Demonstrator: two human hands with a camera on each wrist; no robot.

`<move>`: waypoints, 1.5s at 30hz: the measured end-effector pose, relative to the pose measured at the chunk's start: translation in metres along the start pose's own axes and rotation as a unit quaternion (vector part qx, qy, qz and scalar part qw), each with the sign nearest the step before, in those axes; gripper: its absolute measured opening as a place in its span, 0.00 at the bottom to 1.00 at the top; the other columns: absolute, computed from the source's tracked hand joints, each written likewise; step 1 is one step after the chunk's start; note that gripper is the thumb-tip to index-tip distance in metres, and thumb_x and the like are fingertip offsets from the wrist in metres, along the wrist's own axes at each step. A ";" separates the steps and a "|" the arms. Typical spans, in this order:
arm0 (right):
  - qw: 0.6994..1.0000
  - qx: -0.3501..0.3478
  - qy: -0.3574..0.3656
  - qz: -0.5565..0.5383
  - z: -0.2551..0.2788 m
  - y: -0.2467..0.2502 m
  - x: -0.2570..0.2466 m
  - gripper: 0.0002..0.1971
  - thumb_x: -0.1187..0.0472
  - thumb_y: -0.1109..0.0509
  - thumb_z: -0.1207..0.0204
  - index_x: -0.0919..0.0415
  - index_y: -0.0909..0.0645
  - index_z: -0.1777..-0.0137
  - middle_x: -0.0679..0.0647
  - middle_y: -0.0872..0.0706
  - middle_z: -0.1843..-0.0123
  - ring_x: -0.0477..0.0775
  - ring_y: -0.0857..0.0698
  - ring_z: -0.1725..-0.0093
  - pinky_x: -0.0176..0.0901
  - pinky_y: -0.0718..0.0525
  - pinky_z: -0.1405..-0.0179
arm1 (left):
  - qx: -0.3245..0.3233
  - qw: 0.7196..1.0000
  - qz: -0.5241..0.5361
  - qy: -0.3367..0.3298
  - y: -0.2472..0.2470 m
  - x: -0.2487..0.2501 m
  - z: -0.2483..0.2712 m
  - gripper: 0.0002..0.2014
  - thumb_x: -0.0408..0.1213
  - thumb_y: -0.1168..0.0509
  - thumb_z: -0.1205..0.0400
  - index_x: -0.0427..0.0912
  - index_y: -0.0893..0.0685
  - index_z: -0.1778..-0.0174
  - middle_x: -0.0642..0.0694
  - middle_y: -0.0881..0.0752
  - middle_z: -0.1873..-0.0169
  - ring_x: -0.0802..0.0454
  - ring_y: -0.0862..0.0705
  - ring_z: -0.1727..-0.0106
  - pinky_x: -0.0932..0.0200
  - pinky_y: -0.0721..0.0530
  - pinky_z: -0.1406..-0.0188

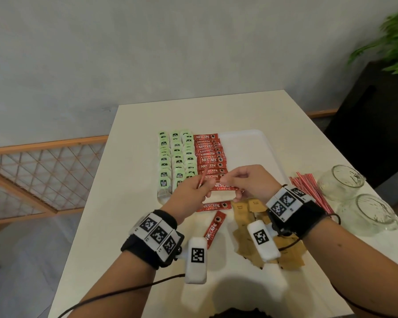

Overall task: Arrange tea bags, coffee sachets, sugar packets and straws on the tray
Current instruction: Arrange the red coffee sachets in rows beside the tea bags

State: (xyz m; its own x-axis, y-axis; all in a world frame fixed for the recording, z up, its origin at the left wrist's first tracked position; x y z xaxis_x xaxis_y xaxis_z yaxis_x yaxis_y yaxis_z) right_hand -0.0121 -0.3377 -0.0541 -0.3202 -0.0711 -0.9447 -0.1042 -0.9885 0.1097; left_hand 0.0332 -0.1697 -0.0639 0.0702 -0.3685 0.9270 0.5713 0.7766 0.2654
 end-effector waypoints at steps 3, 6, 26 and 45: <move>0.999 -0.022 -0.011 0.029 -0.001 -0.007 0.001 0.13 0.59 0.18 0.33 0.65 0.11 0.52 0.60 0.15 0.72 0.52 0.17 0.76 0.53 0.10 0.59 | 0.008 0.999 -0.026 -0.021 -0.003 0.002 0.002 0.10 0.44 0.39 0.12 0.43 0.21 0.55 0.55 0.24 0.73 0.59 0.29 0.74 0.61 0.27 0.72; 1.000 0.004 -0.010 0.017 -0.005 -0.002 0.002 0.13 0.60 0.17 0.35 0.67 0.14 0.57 0.56 0.14 0.73 0.51 0.17 0.76 0.52 0.09 0.62 | 0.045 0.998 -0.034 -0.036 0.004 0.001 0.001 0.12 0.44 0.40 0.12 0.45 0.25 0.60 0.54 0.25 0.72 0.56 0.30 0.72 0.56 0.28 0.68; 0.958 0.150 -0.129 0.207 -0.056 0.023 0.040 0.09 0.63 0.18 0.31 0.60 0.16 0.56 0.59 0.10 0.60 0.53 0.17 0.70 0.46 0.11 0.59 | 0.185 0.981 0.050 0.033 0.064 -0.009 -0.018 0.10 0.42 0.44 0.12 0.46 0.23 0.56 0.51 0.25 0.65 0.54 0.29 0.66 0.57 0.30 0.66; 0.983 0.119 -0.064 0.122 -0.054 0.013 0.016 0.21 0.41 0.31 0.22 0.62 0.18 0.49 0.56 0.12 0.61 0.52 0.16 0.68 0.46 0.13 0.63 | 0.174 0.982 0.040 -0.057 0.046 -0.008 -0.017 0.10 0.36 0.21 0.26 0.37 0.15 0.64 0.45 0.09 0.63 0.54 0.14 0.62 0.59 0.12 0.57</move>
State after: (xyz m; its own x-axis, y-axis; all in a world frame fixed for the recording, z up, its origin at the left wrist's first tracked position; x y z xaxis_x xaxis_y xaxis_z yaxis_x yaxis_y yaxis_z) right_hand 0.0321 -0.3591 -0.0843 -0.4766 -0.2710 -0.8363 -0.2212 -0.8837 0.4124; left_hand 0.0728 -0.1394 -0.0633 0.0010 -0.2543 0.9671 0.2526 0.9358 0.2458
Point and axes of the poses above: each hand's wrist, its own z-axis away from the middle knuckle, its own y-axis out of the back of the hand, x = y × z, the point moved 4 cm from there along -z, towards the middle knuckle
